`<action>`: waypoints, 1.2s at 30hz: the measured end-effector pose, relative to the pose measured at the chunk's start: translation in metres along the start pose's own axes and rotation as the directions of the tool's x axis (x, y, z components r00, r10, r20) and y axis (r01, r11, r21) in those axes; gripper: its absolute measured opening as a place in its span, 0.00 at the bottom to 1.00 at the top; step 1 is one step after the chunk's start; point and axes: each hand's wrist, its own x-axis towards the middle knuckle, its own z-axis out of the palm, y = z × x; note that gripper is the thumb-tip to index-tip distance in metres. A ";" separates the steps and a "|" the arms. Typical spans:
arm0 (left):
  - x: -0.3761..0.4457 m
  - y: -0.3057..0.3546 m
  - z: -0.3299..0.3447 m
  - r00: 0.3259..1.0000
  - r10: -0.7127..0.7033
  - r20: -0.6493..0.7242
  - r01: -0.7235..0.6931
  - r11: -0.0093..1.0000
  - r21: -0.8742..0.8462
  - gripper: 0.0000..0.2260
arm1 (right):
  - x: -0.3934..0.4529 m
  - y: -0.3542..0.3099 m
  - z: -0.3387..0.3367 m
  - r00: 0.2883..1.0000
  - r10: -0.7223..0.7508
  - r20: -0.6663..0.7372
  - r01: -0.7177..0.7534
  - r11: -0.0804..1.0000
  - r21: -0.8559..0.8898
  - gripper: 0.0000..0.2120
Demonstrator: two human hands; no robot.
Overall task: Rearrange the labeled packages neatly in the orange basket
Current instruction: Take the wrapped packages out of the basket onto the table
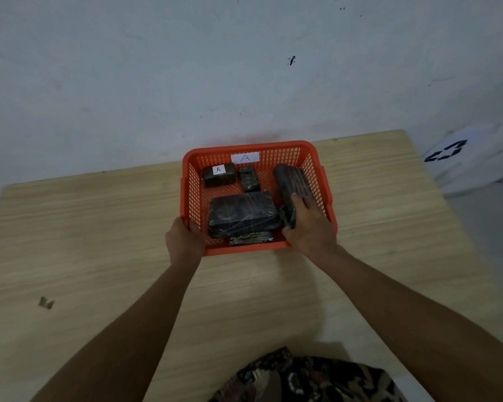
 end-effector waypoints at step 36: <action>-0.021 0.009 0.002 0.999 0.004 -0.052 -0.007 0.998 -0.066 0.28 | -0.039 0.093 0.008 0.672 0.729 -0.129 -0.466 0.552 0.692 0.13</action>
